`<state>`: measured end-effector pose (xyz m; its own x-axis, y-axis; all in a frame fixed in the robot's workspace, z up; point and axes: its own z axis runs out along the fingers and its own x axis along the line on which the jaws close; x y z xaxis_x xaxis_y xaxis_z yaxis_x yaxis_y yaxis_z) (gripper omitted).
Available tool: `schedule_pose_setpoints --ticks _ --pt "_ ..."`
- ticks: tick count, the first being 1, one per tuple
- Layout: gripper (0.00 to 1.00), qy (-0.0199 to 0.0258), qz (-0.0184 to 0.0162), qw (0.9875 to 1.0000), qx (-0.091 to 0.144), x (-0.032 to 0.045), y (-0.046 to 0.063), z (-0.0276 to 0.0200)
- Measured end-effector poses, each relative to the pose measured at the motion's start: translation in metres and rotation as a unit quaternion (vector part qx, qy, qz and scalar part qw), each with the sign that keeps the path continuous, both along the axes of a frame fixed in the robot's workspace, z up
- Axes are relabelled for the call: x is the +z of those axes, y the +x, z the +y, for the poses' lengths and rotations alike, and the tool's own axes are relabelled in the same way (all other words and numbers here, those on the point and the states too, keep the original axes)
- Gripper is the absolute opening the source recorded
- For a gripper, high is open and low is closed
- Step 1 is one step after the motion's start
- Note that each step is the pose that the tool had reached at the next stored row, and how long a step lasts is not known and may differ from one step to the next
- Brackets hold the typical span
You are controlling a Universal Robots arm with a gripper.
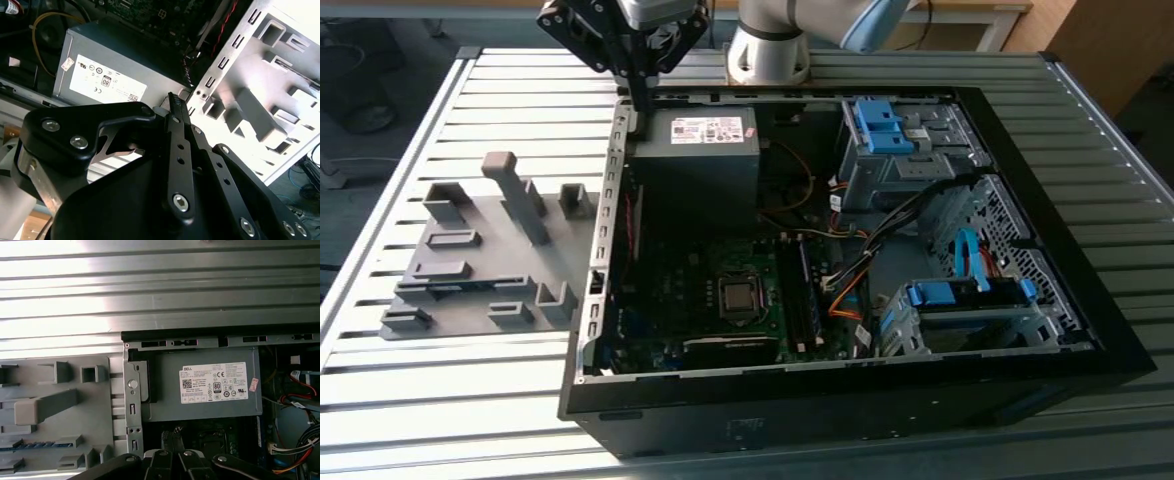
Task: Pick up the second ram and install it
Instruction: 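Reach for the second ram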
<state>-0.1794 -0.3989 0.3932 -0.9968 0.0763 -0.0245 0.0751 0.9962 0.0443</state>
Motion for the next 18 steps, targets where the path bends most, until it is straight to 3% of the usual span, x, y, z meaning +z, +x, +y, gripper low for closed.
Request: schedule_pose_setpoints --ticks 18 --pt "0.11 0.0000 0.0000 1.0000 0.000 -0.0001 -0.0053 0.0000"
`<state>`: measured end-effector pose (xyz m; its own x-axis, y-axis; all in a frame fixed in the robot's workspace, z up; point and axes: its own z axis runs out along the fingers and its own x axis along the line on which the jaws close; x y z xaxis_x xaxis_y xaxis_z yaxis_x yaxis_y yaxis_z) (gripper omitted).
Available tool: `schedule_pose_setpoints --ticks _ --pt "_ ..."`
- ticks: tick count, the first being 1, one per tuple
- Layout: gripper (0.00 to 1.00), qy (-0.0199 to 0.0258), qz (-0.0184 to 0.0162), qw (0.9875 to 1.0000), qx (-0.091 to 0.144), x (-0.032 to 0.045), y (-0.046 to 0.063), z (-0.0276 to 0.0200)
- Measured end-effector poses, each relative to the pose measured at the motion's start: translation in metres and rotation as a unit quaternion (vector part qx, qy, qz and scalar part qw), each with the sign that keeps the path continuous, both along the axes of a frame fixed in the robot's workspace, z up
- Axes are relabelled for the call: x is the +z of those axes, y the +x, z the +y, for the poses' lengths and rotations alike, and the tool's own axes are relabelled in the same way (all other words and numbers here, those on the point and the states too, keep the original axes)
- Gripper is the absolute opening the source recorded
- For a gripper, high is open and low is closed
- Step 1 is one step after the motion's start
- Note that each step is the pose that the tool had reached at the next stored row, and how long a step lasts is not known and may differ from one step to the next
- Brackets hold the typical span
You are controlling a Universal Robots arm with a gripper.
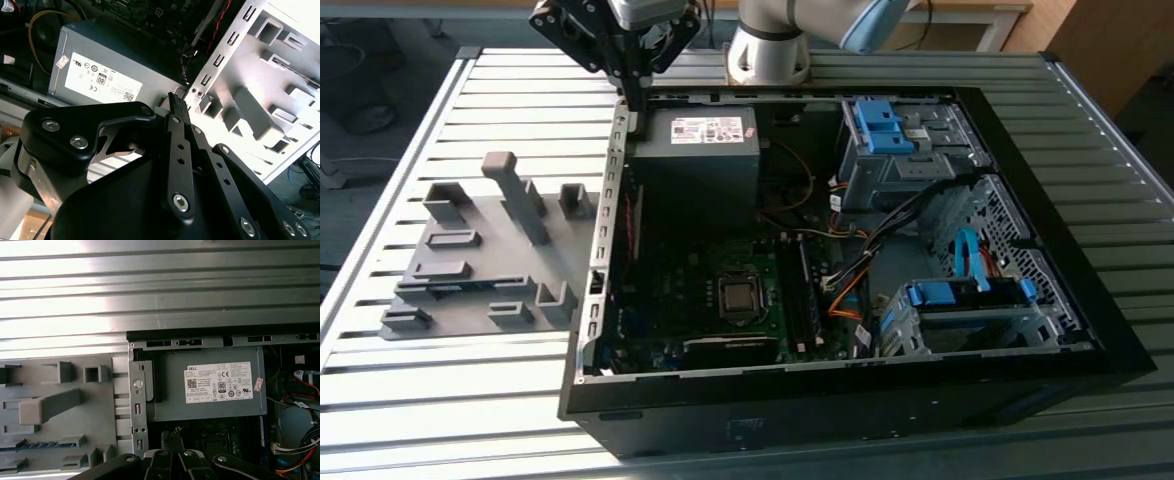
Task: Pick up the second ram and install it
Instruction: 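Reach for the second ram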
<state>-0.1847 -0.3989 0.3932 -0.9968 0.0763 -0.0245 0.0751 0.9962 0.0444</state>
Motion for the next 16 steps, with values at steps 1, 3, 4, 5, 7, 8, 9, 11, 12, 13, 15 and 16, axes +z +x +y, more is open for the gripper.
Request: schedule_pose_setpoints --ticks 1,3,4,5,7,8,9,11,12,13,15,16 --pt "0.11 0.0000 0.0000 1.0000 0.000 0.0000 -0.0003 0.0000" --pt "0.11 0.0000 0.0000 1.0000 0.000 0.0000 -0.0007 0.0000" --pt "0.11 0.0000 0.0000 1.0000 0.000 0.0000 -0.0009 0.0000" --pt "0.11 0.0000 0.0000 1.0000 0.000 0.0000 -0.0010 0.0000" --pt "0.11 0.0000 0.0000 1.0000 0.000 0.0000 -0.0012 0.0000" --pt "0.11 0.0000 0.0000 1.0000 0.000 0.0000 -0.0015 0.0000" --pt "0.11 0.0000 0.0000 1.0000 0.000 0.0000 -0.0016 0.0000" --pt "0.11 0.0000 0.0000 1.0000 0.000 -0.0001 -0.0022 0.0000" --pt "0.11 0.0000 0.0000 1.0000 0.000 0.0000 -0.0022 0.0000" --pt "0.11 0.0000 0.0000 1.0000 0.000 -0.0001 -0.0023 0.0000" --pt "0.11 0.0000 0.0000 1.0000 0.000 0.0000 -0.0024 0.0000" --pt "0.11 0.0000 0.0000 1.0000 0.000 -0.0001 -0.0025 0.0000"
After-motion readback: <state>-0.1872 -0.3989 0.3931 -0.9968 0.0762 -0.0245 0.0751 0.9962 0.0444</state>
